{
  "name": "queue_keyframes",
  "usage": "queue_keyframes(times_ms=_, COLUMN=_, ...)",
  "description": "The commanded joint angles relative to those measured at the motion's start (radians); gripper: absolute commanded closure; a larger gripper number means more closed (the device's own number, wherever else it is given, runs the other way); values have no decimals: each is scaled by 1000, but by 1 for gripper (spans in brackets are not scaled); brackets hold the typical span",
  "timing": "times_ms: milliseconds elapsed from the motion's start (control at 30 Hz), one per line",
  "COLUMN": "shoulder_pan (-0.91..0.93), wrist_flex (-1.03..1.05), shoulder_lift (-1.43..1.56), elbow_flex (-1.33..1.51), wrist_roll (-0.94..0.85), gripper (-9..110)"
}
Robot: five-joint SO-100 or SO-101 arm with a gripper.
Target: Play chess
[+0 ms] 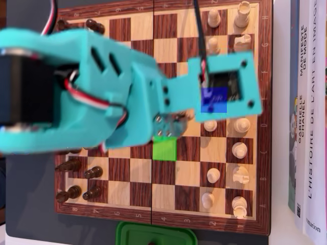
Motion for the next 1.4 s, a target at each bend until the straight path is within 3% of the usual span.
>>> queue_keyframes(times_ms=0, shoulder_pan=41, wrist_flex=-8, shoulder_lift=81, elbow_flex=43, wrist_roll=-6, gripper=96)
queue_keyframes(times_ms=633, shoulder_pan=192, wrist_flex=-12, shoulder_lift=118, elbow_flex=190, wrist_roll=-104, gripper=96)
queue_keyframes(times_ms=1367, shoulder_pan=184, wrist_flex=-54, shoulder_lift=14, elbow_flex=187, wrist_roll=-120, gripper=96)
